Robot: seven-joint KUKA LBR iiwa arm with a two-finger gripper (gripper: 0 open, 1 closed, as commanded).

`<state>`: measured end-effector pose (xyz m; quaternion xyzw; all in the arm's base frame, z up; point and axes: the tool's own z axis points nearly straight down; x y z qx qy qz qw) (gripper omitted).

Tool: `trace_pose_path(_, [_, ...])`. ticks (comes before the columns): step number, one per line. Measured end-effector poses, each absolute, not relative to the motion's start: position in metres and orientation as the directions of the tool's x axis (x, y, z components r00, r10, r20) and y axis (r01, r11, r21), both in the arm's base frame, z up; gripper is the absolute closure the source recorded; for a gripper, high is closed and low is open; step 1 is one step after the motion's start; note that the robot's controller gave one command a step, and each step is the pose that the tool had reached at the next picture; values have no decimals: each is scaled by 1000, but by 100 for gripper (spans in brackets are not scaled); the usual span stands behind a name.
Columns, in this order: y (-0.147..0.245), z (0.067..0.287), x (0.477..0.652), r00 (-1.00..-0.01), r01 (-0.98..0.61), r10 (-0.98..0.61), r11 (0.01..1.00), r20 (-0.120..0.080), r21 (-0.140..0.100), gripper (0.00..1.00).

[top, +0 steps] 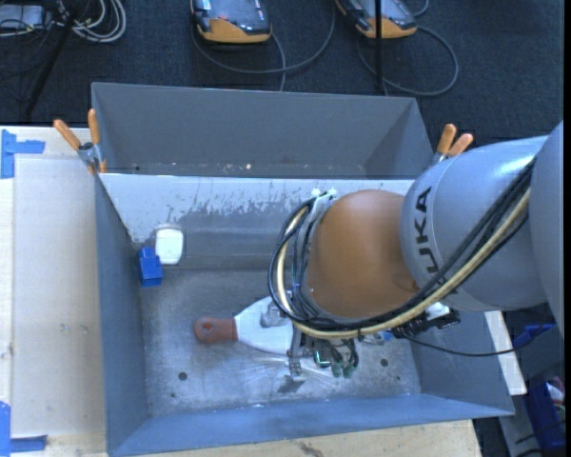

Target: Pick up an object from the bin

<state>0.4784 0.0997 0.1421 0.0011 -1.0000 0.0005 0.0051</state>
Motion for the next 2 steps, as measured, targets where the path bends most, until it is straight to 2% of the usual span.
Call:
trace_pose_path(1, [99, 145, 480, -1000, 1, 1, 1000, 3, 0, 0])
trace_pose_path(2, [131, 77, 530, -998, 67, 67, 998, 20, -1, 100])
